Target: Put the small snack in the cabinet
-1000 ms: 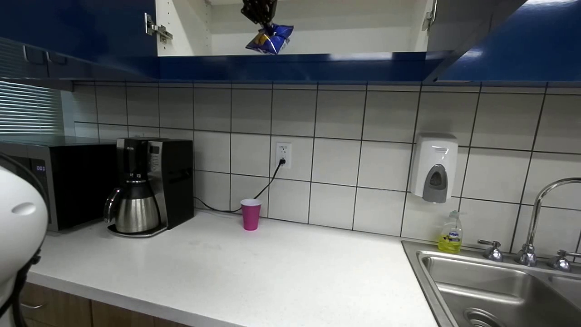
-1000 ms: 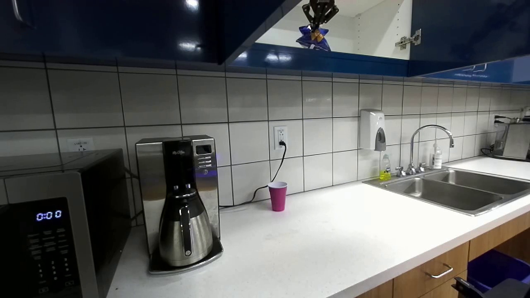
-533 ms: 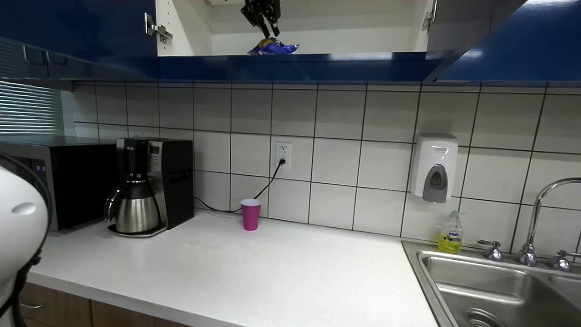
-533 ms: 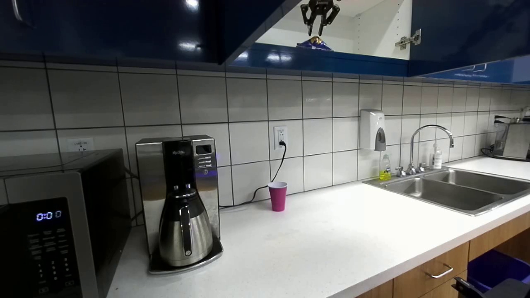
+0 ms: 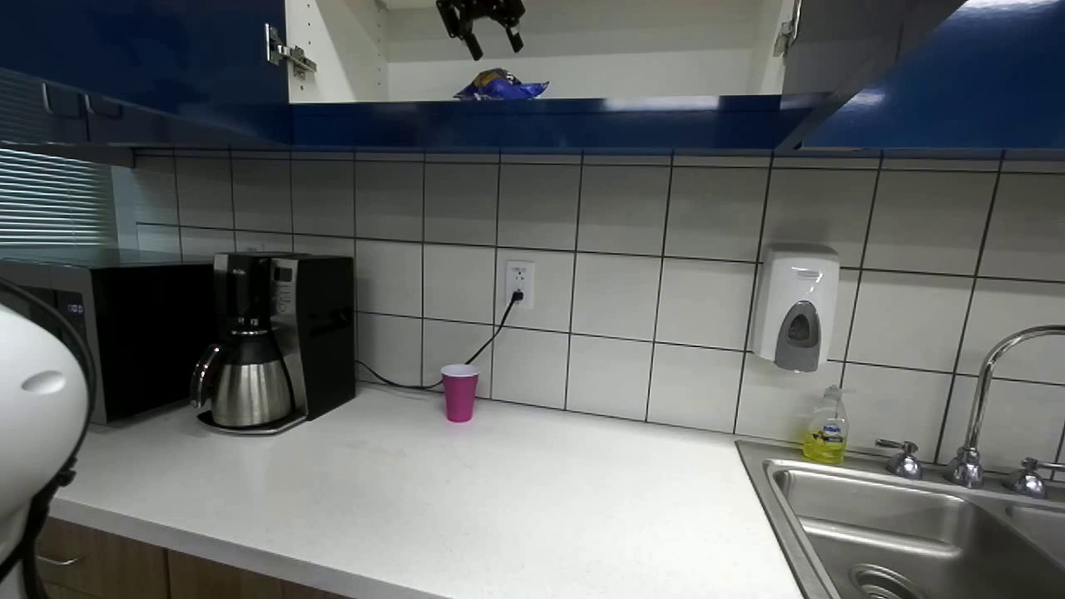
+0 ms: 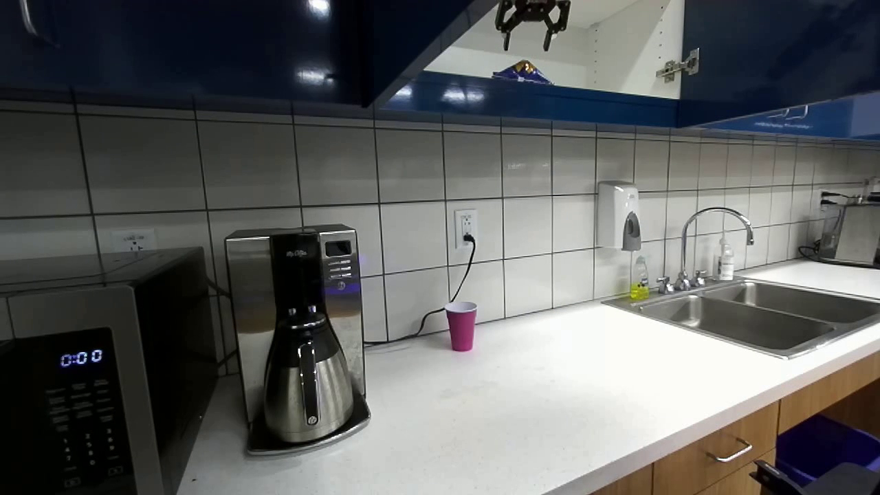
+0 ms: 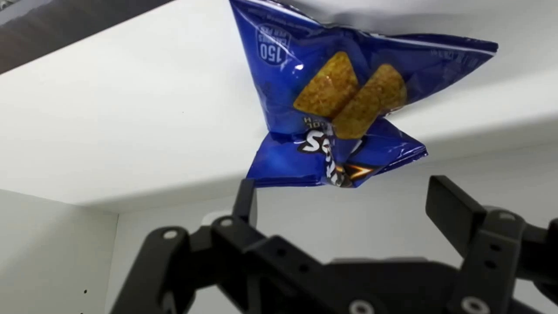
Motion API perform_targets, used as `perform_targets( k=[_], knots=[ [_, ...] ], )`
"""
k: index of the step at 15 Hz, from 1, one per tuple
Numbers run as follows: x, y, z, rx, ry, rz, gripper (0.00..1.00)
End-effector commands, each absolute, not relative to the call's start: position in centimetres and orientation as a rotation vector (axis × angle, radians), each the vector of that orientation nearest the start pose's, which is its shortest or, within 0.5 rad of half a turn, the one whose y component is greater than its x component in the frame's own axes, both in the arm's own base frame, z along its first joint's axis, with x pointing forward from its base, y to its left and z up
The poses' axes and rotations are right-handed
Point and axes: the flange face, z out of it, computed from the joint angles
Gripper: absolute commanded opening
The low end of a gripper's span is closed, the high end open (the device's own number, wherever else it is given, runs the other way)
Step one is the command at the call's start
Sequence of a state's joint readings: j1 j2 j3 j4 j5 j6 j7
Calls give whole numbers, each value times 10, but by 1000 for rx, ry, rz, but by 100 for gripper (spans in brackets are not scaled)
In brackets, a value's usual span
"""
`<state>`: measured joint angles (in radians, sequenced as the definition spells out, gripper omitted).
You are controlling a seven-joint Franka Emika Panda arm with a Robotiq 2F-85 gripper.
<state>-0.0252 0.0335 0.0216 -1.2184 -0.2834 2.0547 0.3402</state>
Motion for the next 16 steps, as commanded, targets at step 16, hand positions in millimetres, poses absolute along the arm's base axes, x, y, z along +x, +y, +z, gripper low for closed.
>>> perform_targets(
  k=[16],
  knots=[
    [414,-45,854,-2891,573,-1184,100]
  ],
)
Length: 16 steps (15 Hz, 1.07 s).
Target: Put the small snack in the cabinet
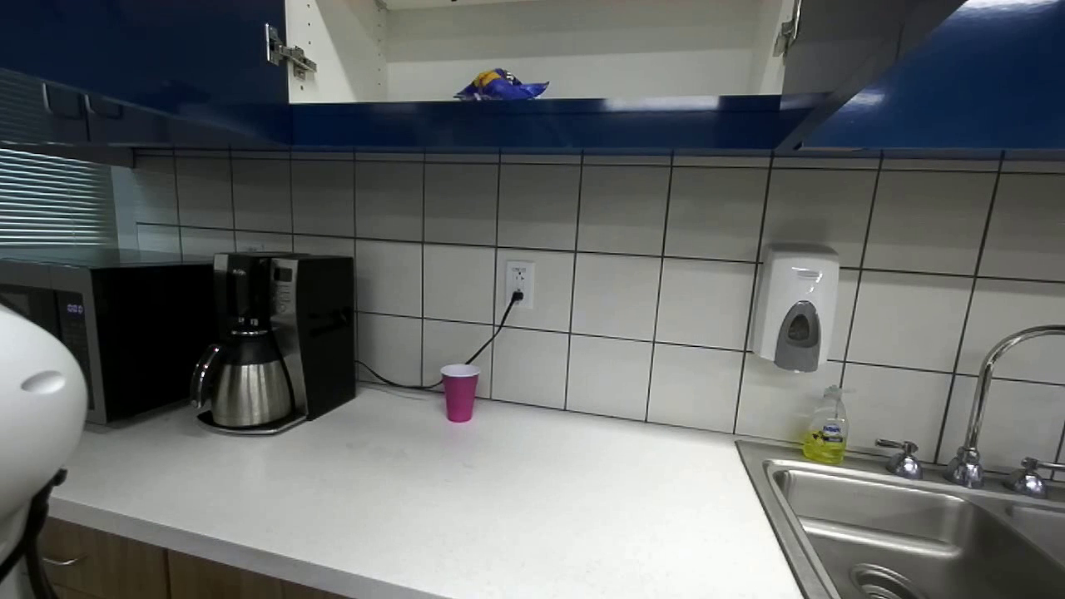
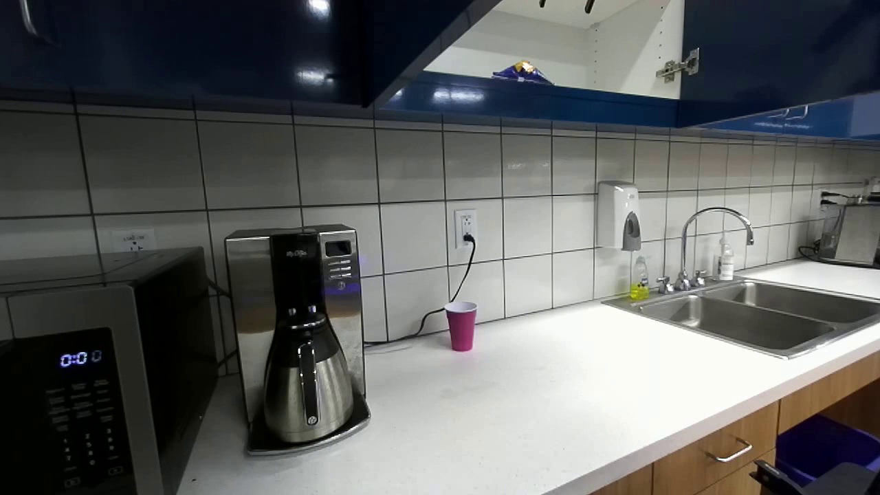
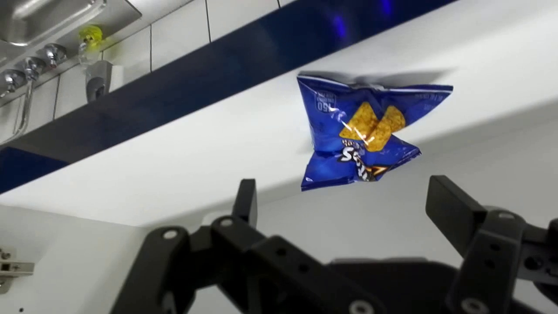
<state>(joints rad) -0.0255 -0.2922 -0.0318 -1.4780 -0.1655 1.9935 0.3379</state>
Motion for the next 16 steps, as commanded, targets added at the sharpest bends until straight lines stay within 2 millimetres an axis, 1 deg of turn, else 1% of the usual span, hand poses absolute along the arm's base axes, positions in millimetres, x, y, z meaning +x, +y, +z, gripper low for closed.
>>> perform_targets(
  k=[1,4,7,9,12,16],
  knots=[
    [405,-47,848,-2907,577,-1148,100],
    [384,-47,824,-2955,521,-1008,100],
    [375,-45,794,-2963,396,-891,100],
    [373,-48,770,-2976,322,-809,100],
    [376,-55,728,-3015,210,-675,100],
    [381,-62,671,-3126,57,-484,100]
  ],
)
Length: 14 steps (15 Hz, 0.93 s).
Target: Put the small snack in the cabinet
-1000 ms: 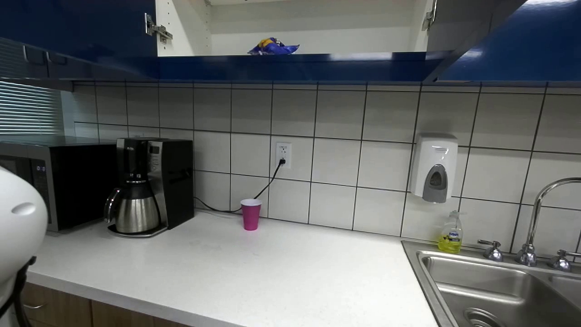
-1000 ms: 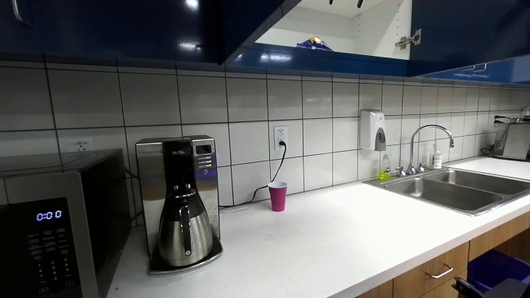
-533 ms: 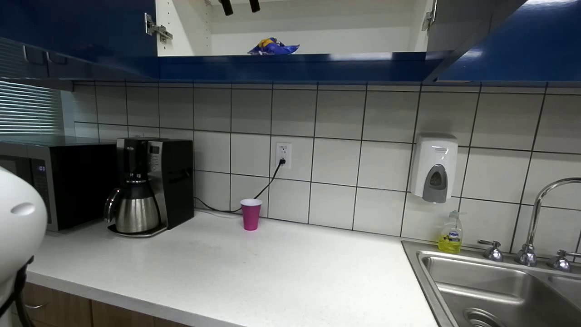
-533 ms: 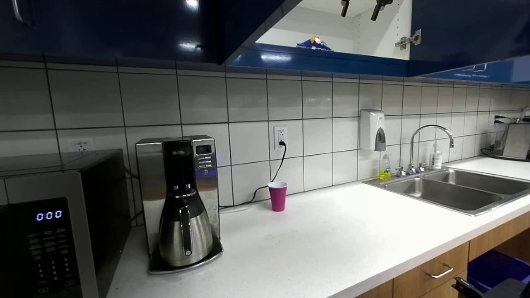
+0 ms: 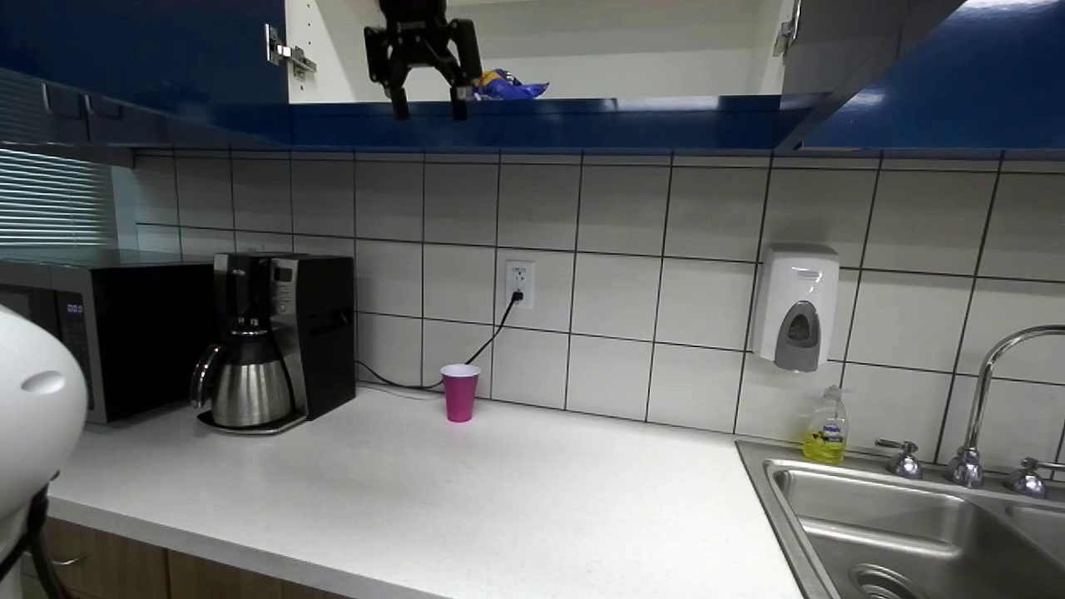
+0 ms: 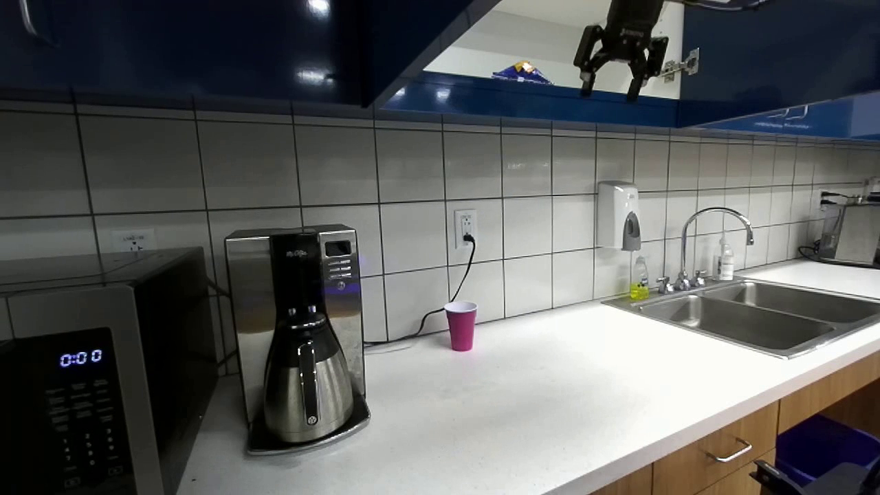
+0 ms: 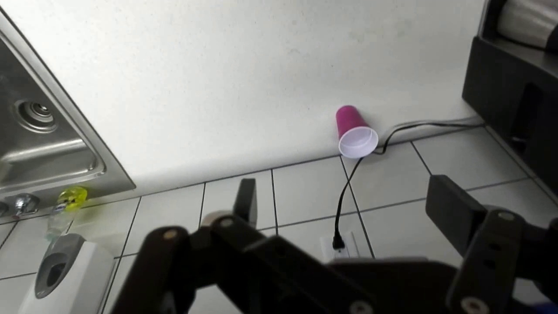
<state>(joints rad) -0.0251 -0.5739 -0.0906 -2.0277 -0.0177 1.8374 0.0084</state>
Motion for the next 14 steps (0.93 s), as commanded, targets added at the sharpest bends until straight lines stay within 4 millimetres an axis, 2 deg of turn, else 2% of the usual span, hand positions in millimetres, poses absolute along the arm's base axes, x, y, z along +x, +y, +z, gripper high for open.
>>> perform_targets(
  k=[1,8,14],
  knots=[
    [379,-63,659,-3145,29,-449,100],
    [368,-65,584,-3244,-80,-256,100],
    [354,-62,539,-3258,-104,-139,100]
  ],
)
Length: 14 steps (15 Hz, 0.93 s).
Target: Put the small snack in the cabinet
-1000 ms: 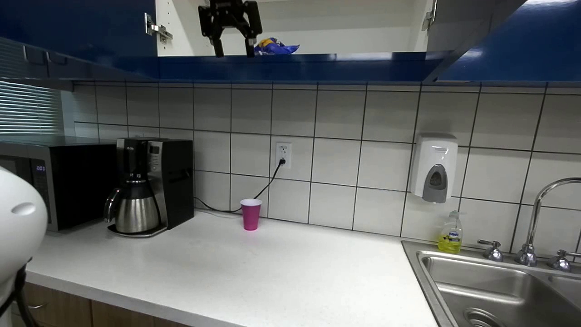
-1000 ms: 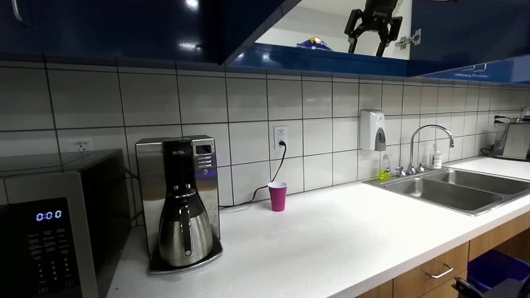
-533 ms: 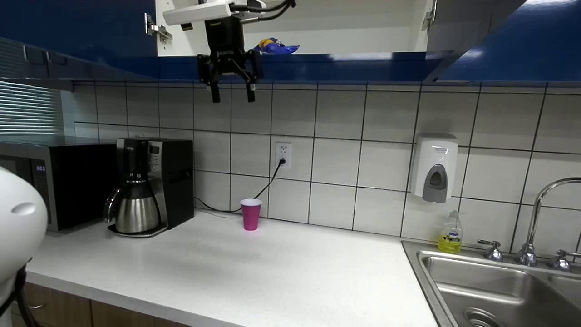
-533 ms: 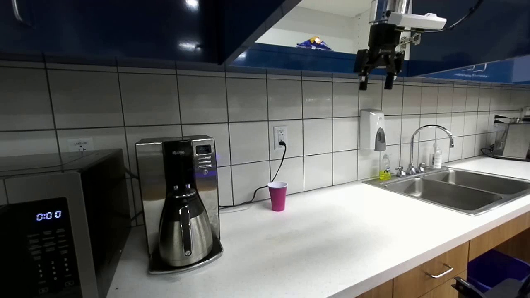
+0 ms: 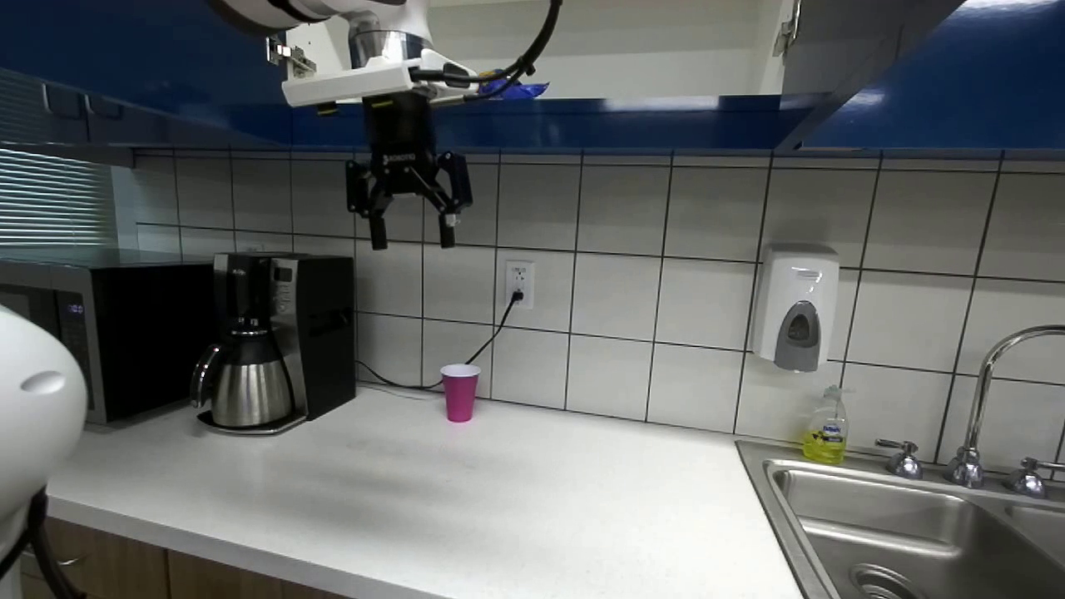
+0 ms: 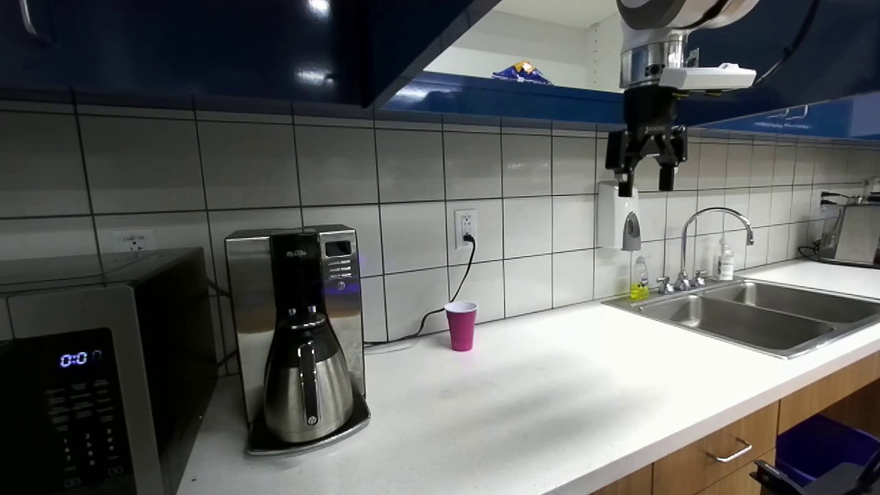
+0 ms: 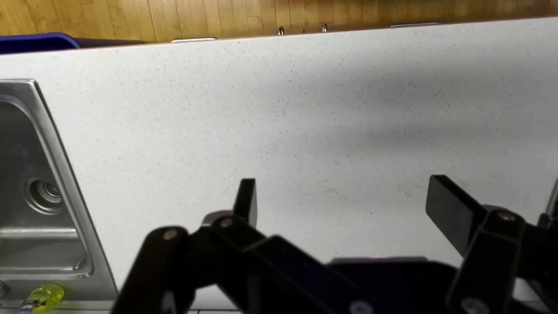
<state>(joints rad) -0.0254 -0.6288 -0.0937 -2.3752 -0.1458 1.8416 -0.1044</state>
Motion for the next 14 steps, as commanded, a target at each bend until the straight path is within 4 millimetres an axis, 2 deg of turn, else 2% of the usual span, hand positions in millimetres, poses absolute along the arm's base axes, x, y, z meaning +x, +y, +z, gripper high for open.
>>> perform_targets(
  k=[1,5,6,14],
  knots=[
    [352,-62,534,-3261,-107,-124,100],
    [346,-63,519,-3286,-119,-92,100],
    [357,-60,523,-3260,-80,-53,100],
    [356,-60,520,-3260,-81,-46,100]
  ],
)
